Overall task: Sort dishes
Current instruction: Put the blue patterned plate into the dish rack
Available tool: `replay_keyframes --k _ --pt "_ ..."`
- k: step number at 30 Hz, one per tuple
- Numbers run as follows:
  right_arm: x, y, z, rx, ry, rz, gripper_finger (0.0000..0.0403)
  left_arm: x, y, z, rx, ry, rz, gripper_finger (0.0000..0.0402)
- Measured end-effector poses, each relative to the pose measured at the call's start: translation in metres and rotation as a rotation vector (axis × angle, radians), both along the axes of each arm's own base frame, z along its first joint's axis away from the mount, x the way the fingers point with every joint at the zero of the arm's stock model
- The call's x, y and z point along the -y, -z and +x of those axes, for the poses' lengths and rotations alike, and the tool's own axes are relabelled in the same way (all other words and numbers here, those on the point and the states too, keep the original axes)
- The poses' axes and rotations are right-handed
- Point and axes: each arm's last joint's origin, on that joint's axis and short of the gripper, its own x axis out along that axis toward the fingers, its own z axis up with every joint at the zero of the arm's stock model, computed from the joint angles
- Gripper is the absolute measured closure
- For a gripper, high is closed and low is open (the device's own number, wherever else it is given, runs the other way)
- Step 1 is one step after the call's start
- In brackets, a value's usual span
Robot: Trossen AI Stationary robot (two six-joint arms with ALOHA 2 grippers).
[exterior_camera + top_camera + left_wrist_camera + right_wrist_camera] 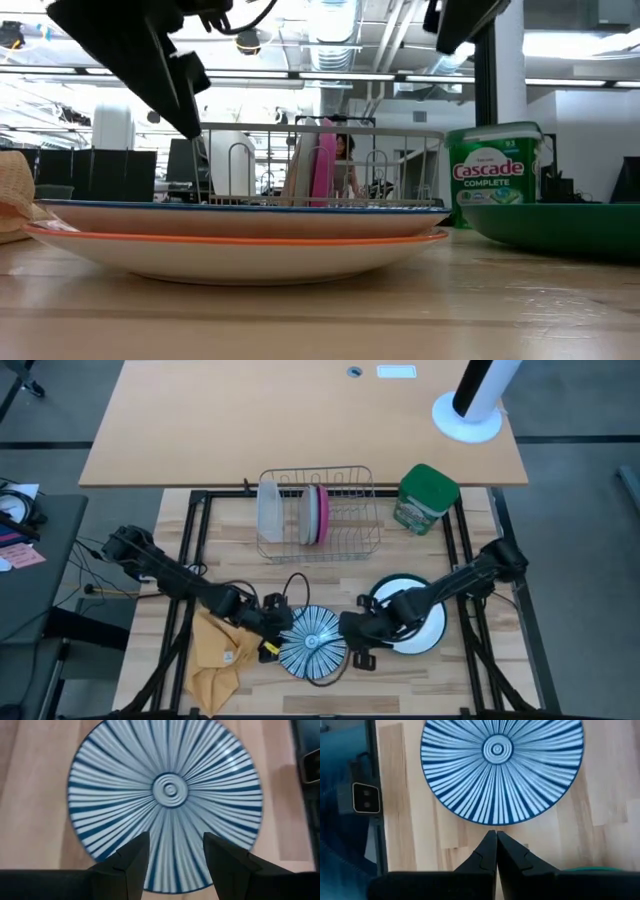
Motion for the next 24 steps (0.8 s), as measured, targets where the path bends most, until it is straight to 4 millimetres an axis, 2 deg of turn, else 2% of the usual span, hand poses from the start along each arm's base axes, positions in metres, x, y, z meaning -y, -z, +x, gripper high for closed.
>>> replay_keyframes --k 6,12,19,24 --pt "0.010 0.009 0.009 -0.028 0.044 0.010 0.0386 -0.007 0.002 0.000 -0.035 -0.022 0.018 0.0221" --pt "0.011 0.010 0.012 -0.028 0.159 0.050 0.0365 -0.008 0.004 -0.002 -0.061 -0.031 0.014 0.0221" --pt "-0.002 0.013 0.007 0.002 0.273 0.020 0.0343 -0.003 0.007 -0.009 -0.125 -0.054 -0.020 0.0221" --pt "-0.025 0.012 -0.005 0.077 0.272 -0.075 0.0341 0.004 0.008 -0.015 -0.141 -0.049 -0.014 0.0221"
